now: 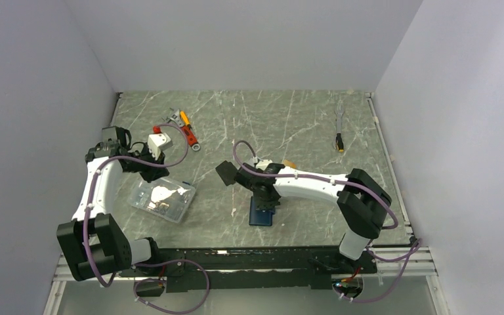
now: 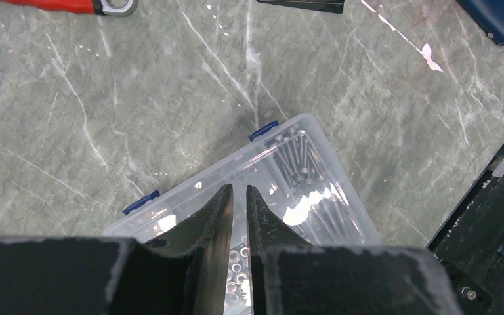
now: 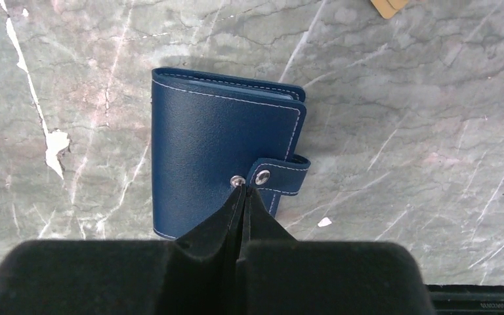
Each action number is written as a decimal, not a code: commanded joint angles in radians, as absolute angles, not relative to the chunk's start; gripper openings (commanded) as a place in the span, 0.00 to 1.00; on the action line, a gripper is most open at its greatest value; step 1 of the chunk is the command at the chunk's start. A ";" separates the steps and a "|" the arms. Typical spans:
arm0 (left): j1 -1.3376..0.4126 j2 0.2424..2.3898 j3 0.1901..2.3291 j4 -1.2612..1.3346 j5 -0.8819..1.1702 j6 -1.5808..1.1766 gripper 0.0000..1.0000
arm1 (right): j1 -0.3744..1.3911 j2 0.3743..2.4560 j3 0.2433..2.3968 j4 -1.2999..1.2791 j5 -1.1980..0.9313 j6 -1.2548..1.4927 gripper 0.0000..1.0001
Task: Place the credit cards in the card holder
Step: Close the card holder at the center of the board.
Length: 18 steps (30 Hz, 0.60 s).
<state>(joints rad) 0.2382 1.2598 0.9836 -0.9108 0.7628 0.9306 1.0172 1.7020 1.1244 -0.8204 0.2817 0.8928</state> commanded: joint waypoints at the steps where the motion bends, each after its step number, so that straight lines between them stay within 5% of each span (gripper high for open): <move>1: 0.239 1.225 0.974 -0.919 0.796 0.963 0.19 | 1.014 1.705 1.126 -0.764 0.233 0.860 0.00; 18: 0.239 1.213 0.963 -0.923 0.795 0.974 0.17 | 0.998 1.729 1.089 -0.726 0.176 0.850 0.00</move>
